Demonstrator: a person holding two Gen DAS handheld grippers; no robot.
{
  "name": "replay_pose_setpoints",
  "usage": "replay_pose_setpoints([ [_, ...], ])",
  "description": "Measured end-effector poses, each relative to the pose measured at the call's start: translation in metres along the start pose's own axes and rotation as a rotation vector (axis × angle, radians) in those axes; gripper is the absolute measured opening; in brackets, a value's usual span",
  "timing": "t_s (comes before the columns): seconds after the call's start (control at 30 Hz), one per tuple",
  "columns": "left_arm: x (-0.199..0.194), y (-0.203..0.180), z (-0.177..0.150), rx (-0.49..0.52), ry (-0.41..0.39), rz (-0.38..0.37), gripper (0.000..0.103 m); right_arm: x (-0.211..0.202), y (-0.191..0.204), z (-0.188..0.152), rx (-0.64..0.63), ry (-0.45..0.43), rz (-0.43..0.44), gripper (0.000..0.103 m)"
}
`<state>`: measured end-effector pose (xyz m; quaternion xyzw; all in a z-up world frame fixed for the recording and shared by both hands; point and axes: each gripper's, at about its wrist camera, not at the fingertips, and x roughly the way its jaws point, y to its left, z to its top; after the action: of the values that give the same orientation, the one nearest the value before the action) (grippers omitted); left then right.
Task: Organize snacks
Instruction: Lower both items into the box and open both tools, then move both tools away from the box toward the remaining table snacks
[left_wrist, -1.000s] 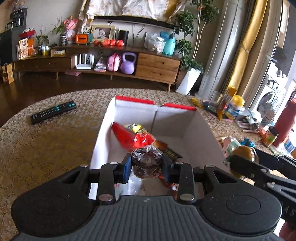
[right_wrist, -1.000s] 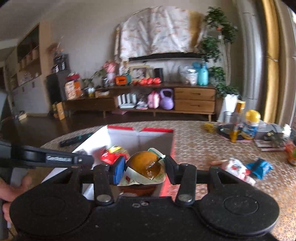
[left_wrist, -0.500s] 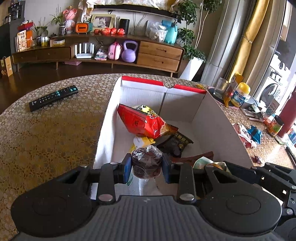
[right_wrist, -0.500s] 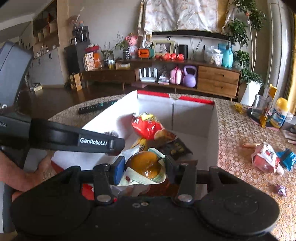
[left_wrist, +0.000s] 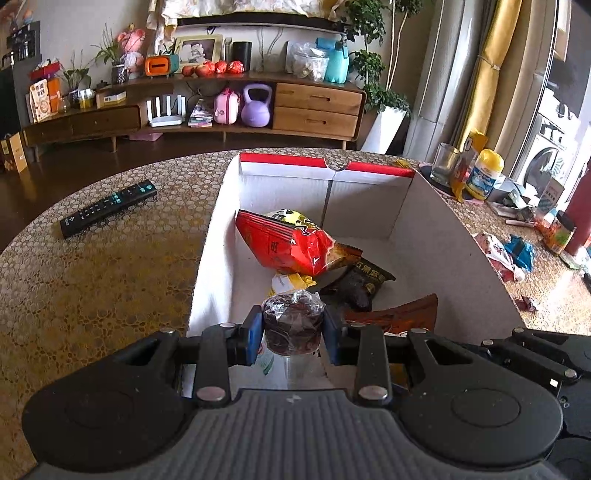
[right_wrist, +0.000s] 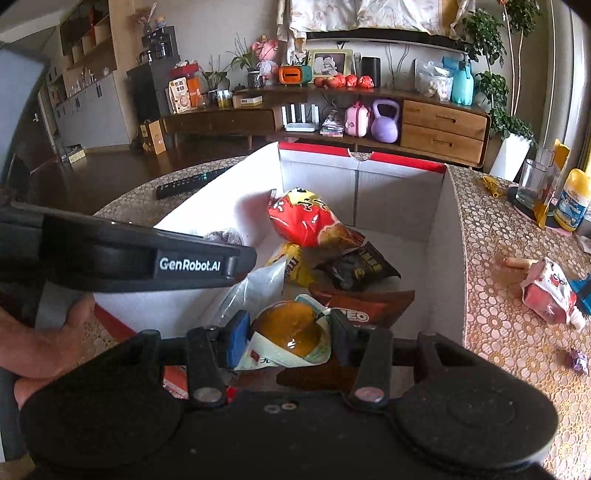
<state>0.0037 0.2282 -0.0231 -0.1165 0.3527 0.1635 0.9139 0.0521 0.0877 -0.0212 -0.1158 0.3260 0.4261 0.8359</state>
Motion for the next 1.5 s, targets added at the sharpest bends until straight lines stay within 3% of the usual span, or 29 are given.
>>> replay_pose_setpoints([
  [0.97, -0.004, -0.010, 0.001, 0.028, -0.001, 0.023, 0.034, -0.018, -0.003, -0.003, -0.017, -0.059, -0.062, 0.060],
  [1.07, -0.004, -0.012, 0.002, 0.034, -0.004, 0.035, 0.039, -0.021, -0.005, -0.004, -0.009, -0.063, -0.066, 0.060],
  [1.13, -0.003, -0.014, 0.005, 0.036, -0.003, 0.047, 0.054, -0.022, -0.007, -0.005, -0.006, -0.066, -0.069, 0.061],
  [1.17, -0.003, -0.015, 0.005, 0.034, -0.007, 0.052, 0.056, -0.023, -0.008, -0.006, -0.003, -0.067, -0.070, 0.061],
  [1.5, -0.010, -0.020, 0.009, 0.016, -0.029, 0.049, 0.065, -0.038, -0.019, -0.012, 0.037, -0.099, -0.074, 0.061],
])
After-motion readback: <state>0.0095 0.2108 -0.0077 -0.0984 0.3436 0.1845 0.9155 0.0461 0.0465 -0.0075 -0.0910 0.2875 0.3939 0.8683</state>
